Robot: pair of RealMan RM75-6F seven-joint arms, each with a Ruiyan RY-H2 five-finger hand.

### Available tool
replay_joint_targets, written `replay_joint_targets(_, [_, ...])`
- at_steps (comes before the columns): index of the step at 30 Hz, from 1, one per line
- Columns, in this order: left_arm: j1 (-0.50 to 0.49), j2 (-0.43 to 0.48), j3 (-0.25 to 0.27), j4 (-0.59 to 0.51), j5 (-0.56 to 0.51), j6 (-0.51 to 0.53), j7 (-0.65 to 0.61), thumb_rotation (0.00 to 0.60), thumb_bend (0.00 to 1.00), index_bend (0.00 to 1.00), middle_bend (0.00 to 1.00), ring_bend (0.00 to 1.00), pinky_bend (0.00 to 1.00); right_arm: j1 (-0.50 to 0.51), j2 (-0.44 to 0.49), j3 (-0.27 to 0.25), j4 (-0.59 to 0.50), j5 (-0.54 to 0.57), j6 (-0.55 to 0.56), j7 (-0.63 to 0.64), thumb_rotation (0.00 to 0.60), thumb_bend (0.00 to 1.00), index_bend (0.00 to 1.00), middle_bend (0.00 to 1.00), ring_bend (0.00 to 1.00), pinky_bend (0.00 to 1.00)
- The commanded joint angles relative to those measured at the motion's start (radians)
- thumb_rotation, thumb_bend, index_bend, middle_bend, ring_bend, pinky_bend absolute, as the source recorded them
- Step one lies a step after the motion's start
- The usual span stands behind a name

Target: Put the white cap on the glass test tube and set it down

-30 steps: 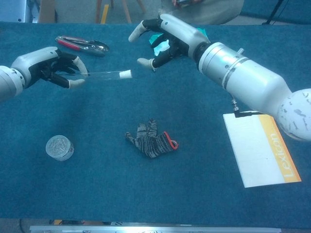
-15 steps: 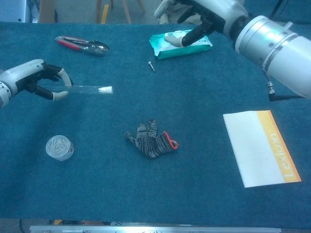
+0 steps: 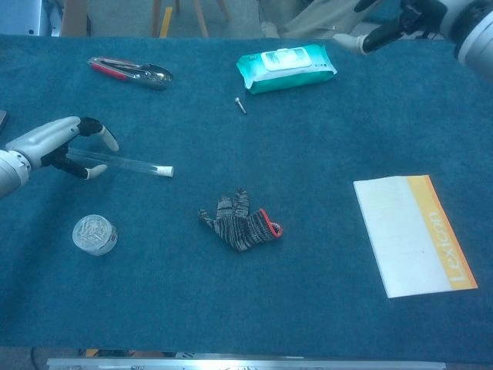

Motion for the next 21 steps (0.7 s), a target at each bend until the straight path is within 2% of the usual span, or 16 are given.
replay_joint_targets(1, [0.005, -0.005, 0.009, 0.012, 0.019, 0.017, 0.019, 0.6, 0.34, 0.2, 0.11, 0.0, 0.09, -0.015, 0.014, -0.01, 0.003, -0.013, 0.008, 0.006, 0.6, 0.26, 0.34, 0.24, 0.07, 0.23])
replay_joint_targets(6, [0.015, 0.047, 0.007, -0.033, 0.035, 0.055, 0.066, 0.6, 0.34, 0.1, 0.07, 0.0, 0.08, -0.047, 0.039, -0.03, 0.01, -0.033, 0.028, 0.009, 0.6, 0.26, 0.34, 0.24, 0.07, 0.23])
replay_joint_targets(14, [0.068, 0.188, -0.005, -0.159, 0.049, 0.182, 0.153, 0.6, 0.34, 0.12, 0.08, 0.0, 0.08, -0.137, 0.089, -0.093, 0.017, -0.073, 0.092, -0.001, 0.6, 0.27, 0.34, 0.24, 0.07, 0.23])
replay_joint_targets(21, [0.152, 0.287, -0.001, -0.212, 0.082, 0.338, 0.203, 0.6, 0.34, 0.15, 0.12, 0.0, 0.08, -0.26, 0.092, -0.164, 0.06, -0.158, 0.224, 0.003, 0.6, 0.31, 0.34, 0.24, 0.07, 0.23])
